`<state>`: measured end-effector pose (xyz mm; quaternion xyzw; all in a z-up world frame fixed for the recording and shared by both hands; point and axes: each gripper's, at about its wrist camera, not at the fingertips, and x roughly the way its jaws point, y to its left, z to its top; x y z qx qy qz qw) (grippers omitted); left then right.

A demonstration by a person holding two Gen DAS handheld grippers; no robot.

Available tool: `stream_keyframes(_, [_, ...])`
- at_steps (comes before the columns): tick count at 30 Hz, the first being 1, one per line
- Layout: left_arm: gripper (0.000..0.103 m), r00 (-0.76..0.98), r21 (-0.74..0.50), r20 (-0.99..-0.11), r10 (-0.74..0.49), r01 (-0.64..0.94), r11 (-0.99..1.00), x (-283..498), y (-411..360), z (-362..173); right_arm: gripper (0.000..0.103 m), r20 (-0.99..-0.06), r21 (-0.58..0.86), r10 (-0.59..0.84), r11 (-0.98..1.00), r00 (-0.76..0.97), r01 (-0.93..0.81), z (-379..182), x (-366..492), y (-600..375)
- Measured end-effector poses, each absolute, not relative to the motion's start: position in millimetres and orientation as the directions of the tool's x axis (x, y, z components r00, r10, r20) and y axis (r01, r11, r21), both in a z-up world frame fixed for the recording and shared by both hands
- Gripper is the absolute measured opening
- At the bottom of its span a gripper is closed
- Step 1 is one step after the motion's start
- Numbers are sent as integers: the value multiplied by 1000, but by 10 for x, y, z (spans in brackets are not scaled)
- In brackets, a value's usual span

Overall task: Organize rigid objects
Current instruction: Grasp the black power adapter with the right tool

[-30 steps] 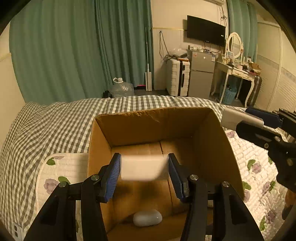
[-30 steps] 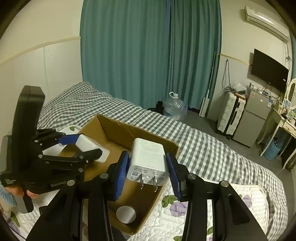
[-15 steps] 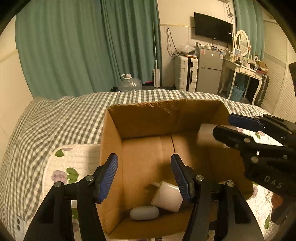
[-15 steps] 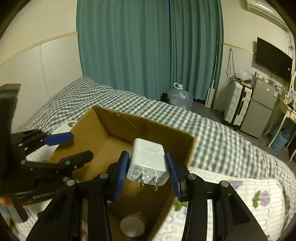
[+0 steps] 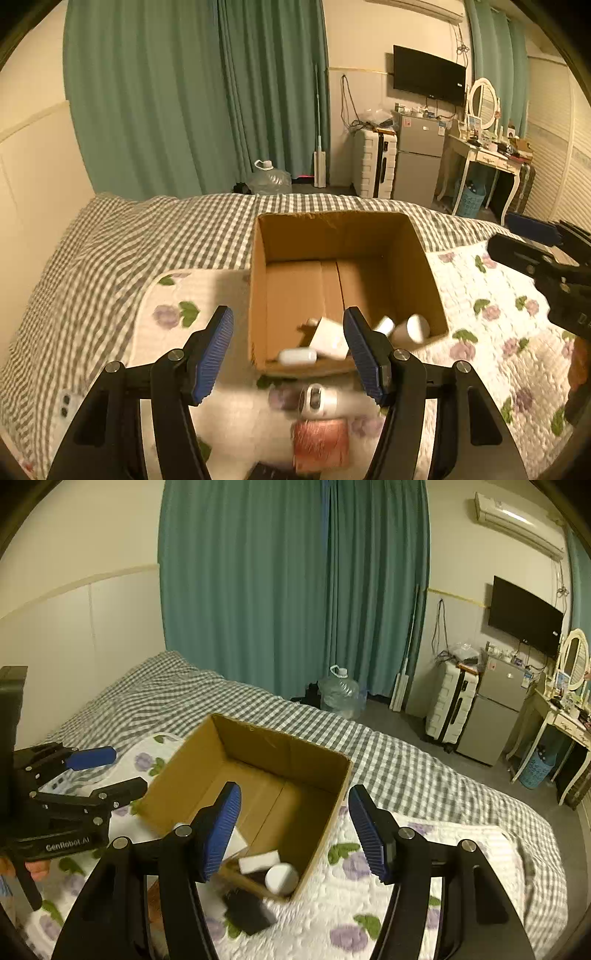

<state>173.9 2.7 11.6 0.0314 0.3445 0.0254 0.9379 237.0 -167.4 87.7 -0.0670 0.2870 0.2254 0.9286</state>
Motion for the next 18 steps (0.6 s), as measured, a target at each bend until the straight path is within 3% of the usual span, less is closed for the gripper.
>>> stream_keyframes(6, [65,740,80,-665,103,-67,995,1480,25,-51,62,-591,10,387,881,708,-473,642,1980,-1803])
stream_keyframes(18, [65,611,91,-782,125,-87,992,1514,-38,-1064,62,-744,14,376,836,553,-549,-464,2047,-1590])
